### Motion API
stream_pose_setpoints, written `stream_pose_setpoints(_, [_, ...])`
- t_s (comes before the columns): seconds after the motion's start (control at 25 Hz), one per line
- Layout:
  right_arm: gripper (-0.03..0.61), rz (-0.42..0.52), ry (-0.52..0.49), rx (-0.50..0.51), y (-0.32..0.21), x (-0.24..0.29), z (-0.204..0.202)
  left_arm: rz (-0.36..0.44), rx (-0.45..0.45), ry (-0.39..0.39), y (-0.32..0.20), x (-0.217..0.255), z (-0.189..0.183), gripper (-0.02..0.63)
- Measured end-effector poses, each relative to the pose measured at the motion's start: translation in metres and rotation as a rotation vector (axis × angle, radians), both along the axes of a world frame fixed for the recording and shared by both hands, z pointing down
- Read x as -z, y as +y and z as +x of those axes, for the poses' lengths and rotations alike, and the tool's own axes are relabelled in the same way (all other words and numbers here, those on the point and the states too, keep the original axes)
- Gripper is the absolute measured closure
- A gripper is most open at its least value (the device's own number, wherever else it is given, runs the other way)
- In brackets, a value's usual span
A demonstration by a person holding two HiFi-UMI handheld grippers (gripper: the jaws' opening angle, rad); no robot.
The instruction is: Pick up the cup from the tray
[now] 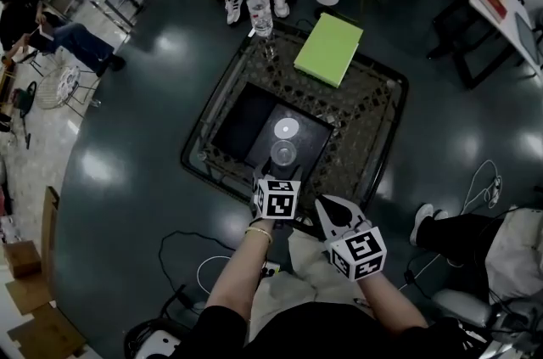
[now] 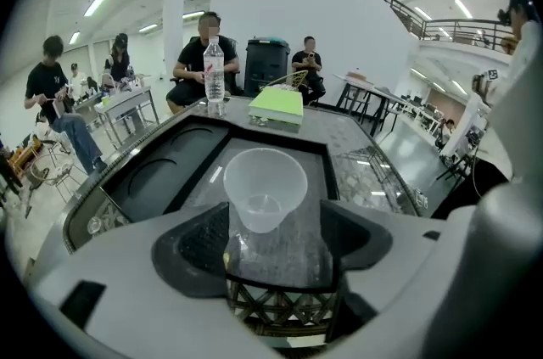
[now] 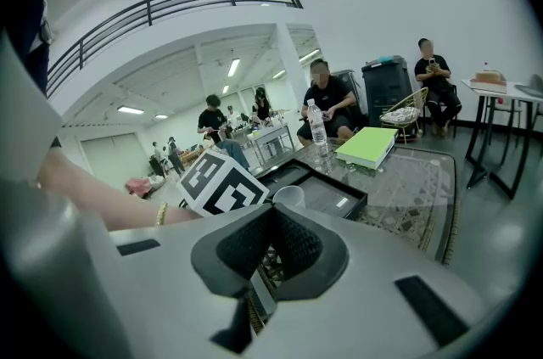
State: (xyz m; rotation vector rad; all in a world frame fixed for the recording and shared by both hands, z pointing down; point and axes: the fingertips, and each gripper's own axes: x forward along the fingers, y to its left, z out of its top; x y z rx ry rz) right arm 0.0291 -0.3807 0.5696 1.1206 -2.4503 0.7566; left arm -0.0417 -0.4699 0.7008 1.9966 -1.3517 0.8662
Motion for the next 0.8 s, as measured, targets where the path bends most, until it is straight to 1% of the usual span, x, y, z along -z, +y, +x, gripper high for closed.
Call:
stream_pose_setpoints(0.08, [0.566,-0.005,0.001,-0.002,-0.002,-0.002,0.002,-0.024,0.004,-0.004,-0.005,-0.006,0.001,0.288])
stream_pose_setpoints(0.2, [0.566,-0.013,0.000,-0.004,-0.005,-0.004,0.005,-0.051,0.010,-0.031,-0.011,-0.013,-0.001,0.288])
stream_pose_setpoints(0.32, [0.566,-0.021,-0.001,-0.002,-0.007,-0.007,0.007,-0.067,0.046,-0.047,-0.017,-0.020,-0.006,0.291])
stream_pose_setpoints(0.36, [0.566,-0.022,-0.001,-0.002,-0.008,-0.008,0.007,-0.067,0.056,-0.049,-0.019,-0.021,-0.008,0.301])
stream_pose_setpoints(0.4, [0.567,-0.024,-0.001,-0.002,-0.008,-0.010,0.008,-0.065,0.061,-0.051,-0.020,-0.021,-0.009,0.328])
stream_pose_setpoints(0.68, [0.566,-0.030,-0.001,-0.005,-0.010,-0.010,0.011,-0.026,0.069,-0.043,-0.025,-0.007,-0.010,0.339])
stream_pose_setpoints(0.8, [0.566,-0.022,0.001,-0.005,-0.010,-0.008,0.011,-0.017,0.062,-0.028,-0.024,0.001,-0.008,0.342])
